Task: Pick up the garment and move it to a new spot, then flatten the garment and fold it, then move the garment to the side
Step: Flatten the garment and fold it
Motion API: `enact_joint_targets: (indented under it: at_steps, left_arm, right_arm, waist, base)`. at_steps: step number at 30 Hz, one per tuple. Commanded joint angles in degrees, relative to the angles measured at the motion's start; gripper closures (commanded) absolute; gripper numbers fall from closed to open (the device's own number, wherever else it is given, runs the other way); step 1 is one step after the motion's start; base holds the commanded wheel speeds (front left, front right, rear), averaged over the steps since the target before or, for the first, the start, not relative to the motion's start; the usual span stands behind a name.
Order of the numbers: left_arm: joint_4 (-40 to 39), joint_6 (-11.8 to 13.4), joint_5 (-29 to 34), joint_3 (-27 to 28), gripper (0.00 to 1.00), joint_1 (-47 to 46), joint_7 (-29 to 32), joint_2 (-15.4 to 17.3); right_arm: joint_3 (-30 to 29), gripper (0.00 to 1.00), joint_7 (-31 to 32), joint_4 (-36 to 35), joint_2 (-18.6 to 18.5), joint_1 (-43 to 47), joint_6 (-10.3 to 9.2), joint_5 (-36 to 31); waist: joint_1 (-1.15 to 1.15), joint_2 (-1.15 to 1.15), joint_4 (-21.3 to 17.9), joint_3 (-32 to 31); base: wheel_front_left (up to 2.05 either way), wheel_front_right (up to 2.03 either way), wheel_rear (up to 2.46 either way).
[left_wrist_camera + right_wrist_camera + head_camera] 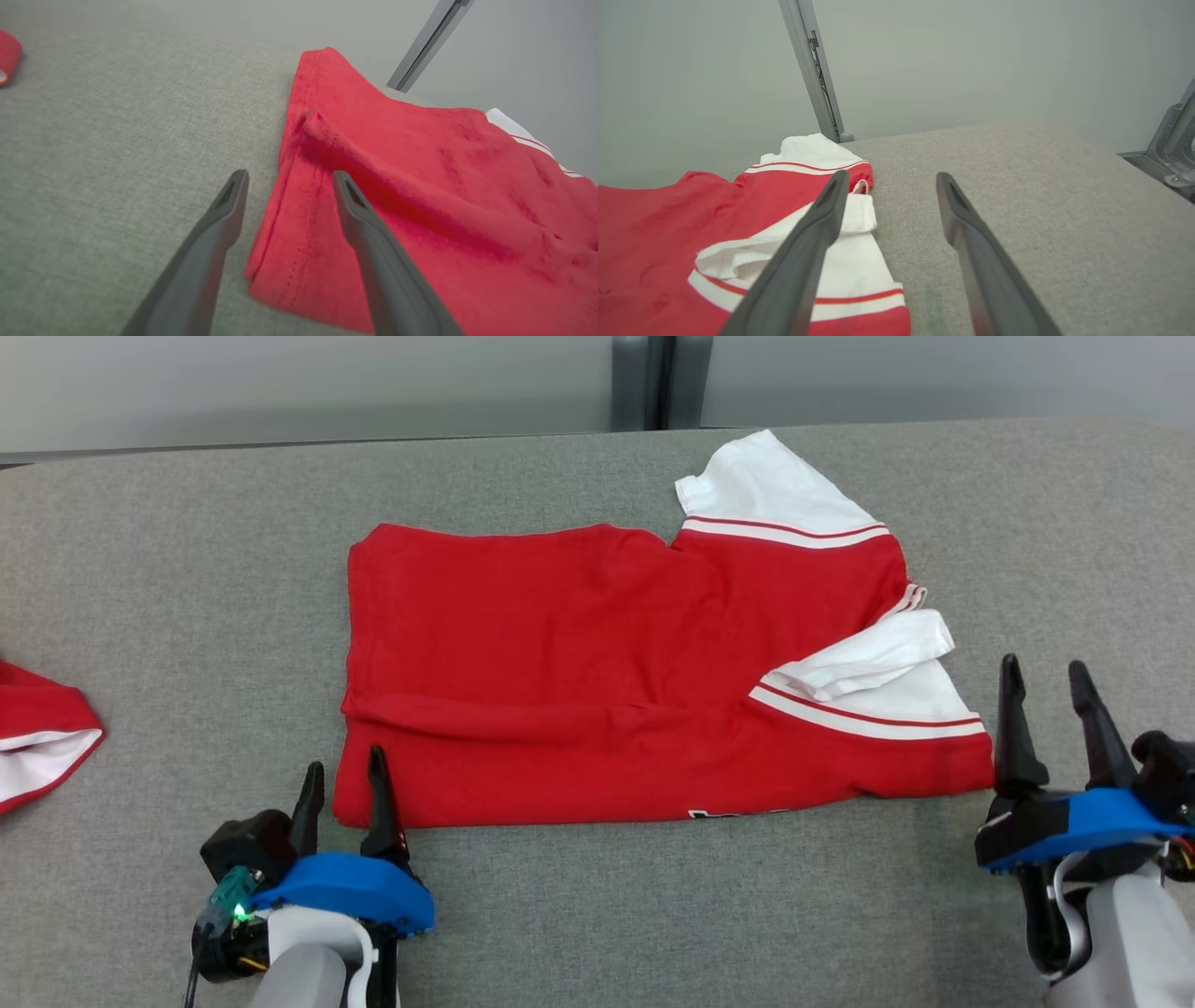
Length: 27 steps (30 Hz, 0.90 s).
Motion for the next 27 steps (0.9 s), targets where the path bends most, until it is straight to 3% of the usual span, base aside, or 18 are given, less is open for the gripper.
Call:
enact_joint_targets:
  at_steps: [1, 10, 11, 12, 21, 22, 23, 24, 27]
  left_arm:
    - [-0.2, -0.2, 0.1, -0.2, 0.0, 0.7, -0.2, 0.0]
    - [6.4, 0.7, -2.4, -3.4, 0.02, 2.2, 0.2, -0.2]
    - [6.9, 0.9, -2.5, -3.4, 0.58, 1.9, 0.3, -0.2]
    - [7.5, 0.9, -2.1, -3.6, 1.0, 1.5, 0.3, -0.2]
    - [9.1, -0.2, -2.8, -4.9, 1.0, -0.3, 0.3, -0.2]
    - [9.0, -0.2, -2.8, -4.9, 1.0, -0.3, 0.3, -0.2]
    - [8.9, -0.2, -2.8, -5.0, 1.0, -0.3, 0.2, -0.1]
    - [8.7, -0.2, -2.6, -4.9, 1.0, -0.2, 0.2, -0.1]
    - [8.2, -0.5, -2.5, -4.3, 1.0, 0.2, 0.1, -0.1]
  right_arm:
    - [0.1, 0.0, 0.0, -0.1, 0.3, 1.3, 0.01, 0.2]
    - [1.3, 0.0, 0.0, 4.0, 0.4, 5.1, 0.01, 0.4]
    - [1.6, 0.0, 0.0, 4.9, 0.5, 5.2, 0.01, 0.5]
    - [2.0, 0.0, 0.0, 5.9, 0.4, 5.0, 0.01, 0.7]
    - [6.7, 0.03, 0.0, 15.7, 0.1, 1.6, 0.01, 3.9]
    - [7.4, 0.59, 0.0, 16.6, 0.0, 1.4, 0.01, 4.4]
    - [7.9, 0.93, 0.0, 17.5, 0.1, 1.3, 0.01, 5.1]
    - [8.2, 1.0, 0.1, 18.1, 0.0, 1.0, 0.01, 5.7]
    - [8.3, 1.0, 0.0, 19.0, -0.5, 0.1, 0.01, 7.0]
  waist:
    - [0.0, -0.01, -0.1, -0.1]
    - [0.0, -0.01, -1.0, -0.3]
    - [0.0, -0.01, -1.0, -0.3]
    - [0.0, -0.01, -1.1, -0.4]
    - [0.0, -0.01, -0.4, -0.7]
    - [0.0, -0.01, -0.3, -0.7]
    - [0.0, -0.01, -0.1, -0.7]
    - [0.0, -0.01, 0.0, -0.8]
    - [0.0, -0.01, 0.3, -1.0]
  base:
    - [0.0, 0.0, 0.0]
    - [0.0, 0.0, 0.0]
    - [0.0, 0.0, 0.0]
    - [0.0, 0.0, 0.0]
    - [0.0, 0.0, 0.0]
    - [0.0, 0.0, 0.0]
    - [0.0, 0.0, 0.0]
    - [0.0, 0.0, 0.0]
    - [0.0, 0.0, 0.0]
